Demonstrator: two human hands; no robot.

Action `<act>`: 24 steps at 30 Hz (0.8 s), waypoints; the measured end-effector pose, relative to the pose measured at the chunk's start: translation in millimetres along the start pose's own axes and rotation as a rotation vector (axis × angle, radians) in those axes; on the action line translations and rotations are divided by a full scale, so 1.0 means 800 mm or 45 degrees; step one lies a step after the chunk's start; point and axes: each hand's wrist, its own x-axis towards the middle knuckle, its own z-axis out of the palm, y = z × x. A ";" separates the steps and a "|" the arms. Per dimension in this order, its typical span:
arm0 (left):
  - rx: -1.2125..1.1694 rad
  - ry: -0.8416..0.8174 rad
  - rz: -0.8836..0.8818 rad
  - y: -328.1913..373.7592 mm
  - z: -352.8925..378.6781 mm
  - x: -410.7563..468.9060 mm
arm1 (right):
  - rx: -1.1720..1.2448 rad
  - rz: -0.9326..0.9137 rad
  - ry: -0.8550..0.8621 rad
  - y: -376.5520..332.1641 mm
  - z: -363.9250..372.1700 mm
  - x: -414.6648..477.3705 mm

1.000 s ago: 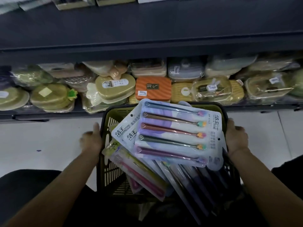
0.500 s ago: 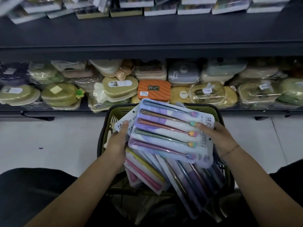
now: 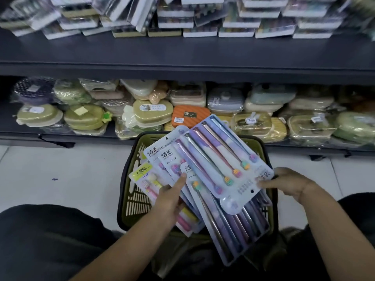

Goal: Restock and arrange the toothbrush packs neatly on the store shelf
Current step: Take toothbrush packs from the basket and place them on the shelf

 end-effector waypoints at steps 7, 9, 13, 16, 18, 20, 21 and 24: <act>0.042 0.075 0.082 -0.026 0.027 -0.023 | -0.128 -0.061 -0.172 -0.040 0.016 0.018; 0.078 0.018 0.052 -0.028 0.027 -0.025 | -0.071 -0.033 -0.225 -0.044 0.024 0.023; 0.043 -0.181 0.151 -0.028 0.032 -0.027 | -0.188 -0.078 -0.357 -0.046 0.037 0.029; 0.062 -0.182 0.265 -0.027 0.024 -0.024 | -0.179 -0.122 -0.333 -0.044 0.047 0.026; 0.040 -0.169 0.285 -0.019 0.015 -0.025 | -0.141 -0.165 -0.288 -0.042 0.052 0.019; -0.021 -0.172 0.281 -0.005 0.005 -0.026 | -0.169 -0.224 -0.205 -0.043 0.060 0.009; -0.050 -0.198 0.282 0.004 0.001 -0.028 | -0.176 -0.260 -0.162 -0.046 0.065 0.003; -0.144 -0.333 0.275 0.027 -0.008 -0.039 | -0.069 -0.375 -0.070 -0.056 0.081 -0.024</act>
